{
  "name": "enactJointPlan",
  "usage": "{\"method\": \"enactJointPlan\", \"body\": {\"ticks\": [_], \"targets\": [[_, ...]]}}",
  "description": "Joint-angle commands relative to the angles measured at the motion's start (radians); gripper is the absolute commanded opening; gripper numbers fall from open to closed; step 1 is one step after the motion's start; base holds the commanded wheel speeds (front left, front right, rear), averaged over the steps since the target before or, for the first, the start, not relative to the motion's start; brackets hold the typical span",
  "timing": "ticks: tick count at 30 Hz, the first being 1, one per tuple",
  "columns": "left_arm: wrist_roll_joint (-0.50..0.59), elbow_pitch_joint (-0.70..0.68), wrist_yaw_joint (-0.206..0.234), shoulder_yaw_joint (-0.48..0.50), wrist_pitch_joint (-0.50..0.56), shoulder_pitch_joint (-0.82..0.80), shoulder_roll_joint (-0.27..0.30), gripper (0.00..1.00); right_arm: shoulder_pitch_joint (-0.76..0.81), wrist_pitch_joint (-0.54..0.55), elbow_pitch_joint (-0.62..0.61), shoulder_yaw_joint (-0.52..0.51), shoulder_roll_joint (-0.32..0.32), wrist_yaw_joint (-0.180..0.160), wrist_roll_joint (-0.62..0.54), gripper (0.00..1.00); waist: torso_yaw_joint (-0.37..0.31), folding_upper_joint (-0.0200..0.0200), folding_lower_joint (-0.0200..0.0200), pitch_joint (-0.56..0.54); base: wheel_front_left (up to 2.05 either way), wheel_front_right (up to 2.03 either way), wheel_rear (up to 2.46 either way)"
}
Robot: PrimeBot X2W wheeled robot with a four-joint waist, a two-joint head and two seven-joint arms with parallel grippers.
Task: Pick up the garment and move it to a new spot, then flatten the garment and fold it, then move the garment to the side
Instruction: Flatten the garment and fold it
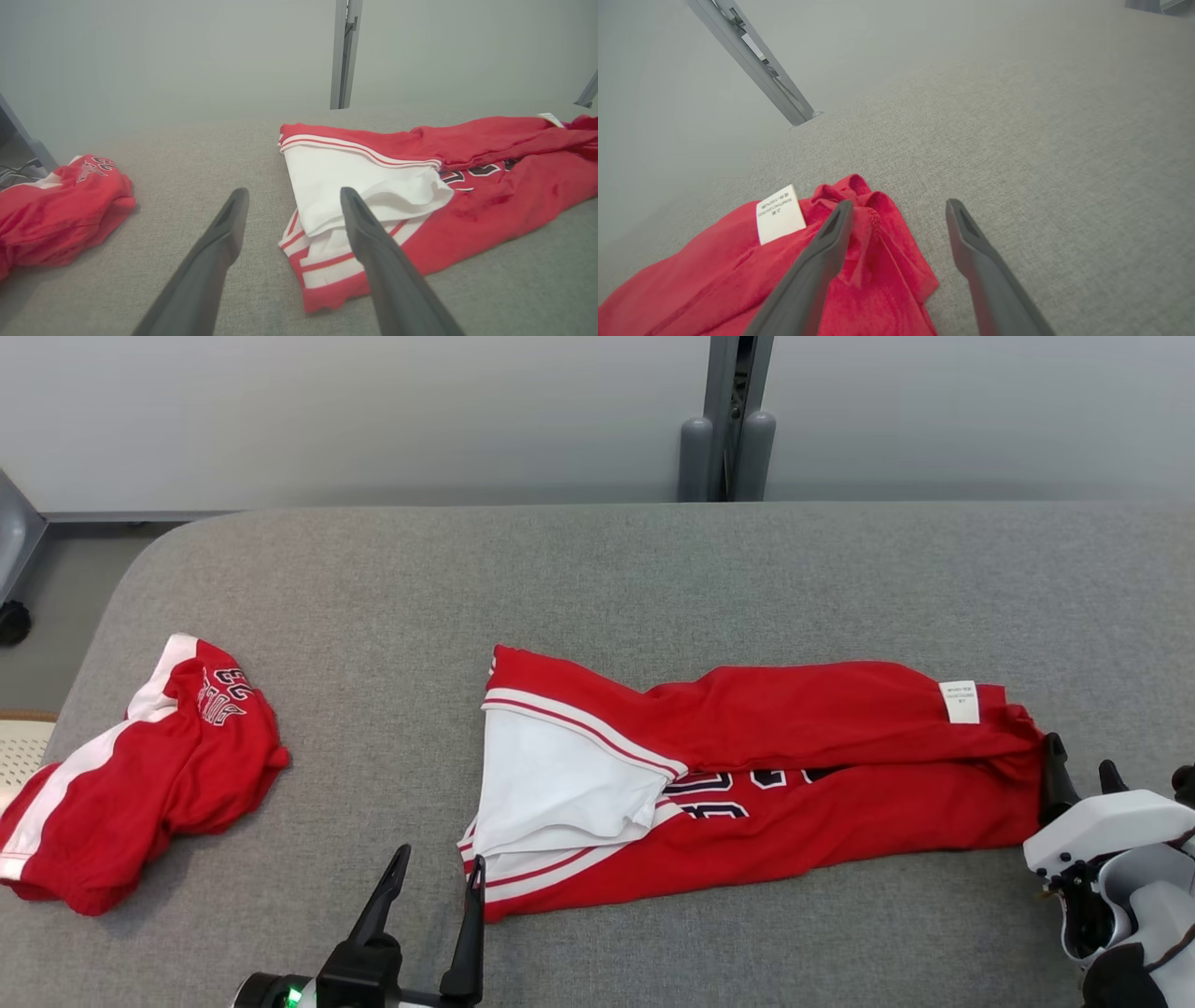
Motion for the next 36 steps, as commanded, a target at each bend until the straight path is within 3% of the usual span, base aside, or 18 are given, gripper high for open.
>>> {"method": "enactJointPlan", "body": {"ticks": [1, 8, 13, 14, 15, 16, 17, 23, 36], "targets": [[0.004, 0.003, -0.006, 0.001, -0.004, -0.019, 0.005, 1.00, -0.019, -0.003, 0.020, 0.000, -0.013, 0.000, 0.009, 1.00, 0.010, -0.0001, 0.0000, 0.022, 0.00, 0.00, 0.00], [0.012, 0.013, -0.021, -0.004, -0.004, -0.051, 0.003, 1.00, -0.072, 0.002, 0.119, 0.027, -0.023, 0.000, 0.017, 1.00, 0.030, -0.0001, 0.0000, 0.059, 0.00, 0.00, 0.00], [0.012, 0.017, -0.028, -0.008, -0.004, -0.059, 0.001, 1.00, -0.077, 0.030, 0.192, 0.035, -0.020, 0.000, 0.007, 0.93, 0.038, -0.0001, 0.0000, 0.067, 0.00, 0.00, 0.00], [0.012, 0.018, -0.027, -0.009, -0.004, -0.060, 0.001, 1.00, -0.076, 0.033, 0.199, 0.037, -0.014, 0.000, 0.006, 0.77, 0.040, -0.0001, 0.0000, 0.067, 0.00, 0.00, 0.00], [0.012, 0.018, -0.029, -0.010, -0.004, -0.061, 0.001, 1.00, -0.077, 0.032, 0.204, 0.036, -0.008, 0.000, 0.010, 0.49, 0.041, -0.0001, 0.0000, 0.067, 0.00, 0.00, 0.00], [0.012, 0.019, -0.031, -0.011, -0.004, -0.062, 0.000, 1.00, -0.076, 0.029, 0.207, 0.036, -0.004, 0.000, 0.012, 0.31, 0.042, -0.0001, 0.0000, 0.066, 0.00, 0.00, 0.00], [0.012, 0.019, -0.030, -0.012, -0.004, -0.062, 0.000, 1.00, -0.076, 0.027, 0.211, 0.037, -0.001, 0.000, 0.015, 0.00, 0.043, -0.0001, 0.0000, 0.065, 0.00, 0.00, 0.00], [0.018, 0.018, -0.036, -0.009, -0.004, -0.062, 0.000, 1.00, -0.075, -0.015, 0.183, 0.028, -0.024, 0.000, 0.039, 0.00, 0.039, -0.0001, 0.0000, 0.053, 0.00, 0.00, 0.00], [0.016, 0.008, -0.042, 0.004, -0.004, -0.047, 0.004, 1.00, -0.074, -0.031, 0.055, 0.007, -0.198, 0.000, 0.047, 0.00, -0.007, -0.0001, 0.0000, 0.032, 0.00, 0.00, 0.00]]}}
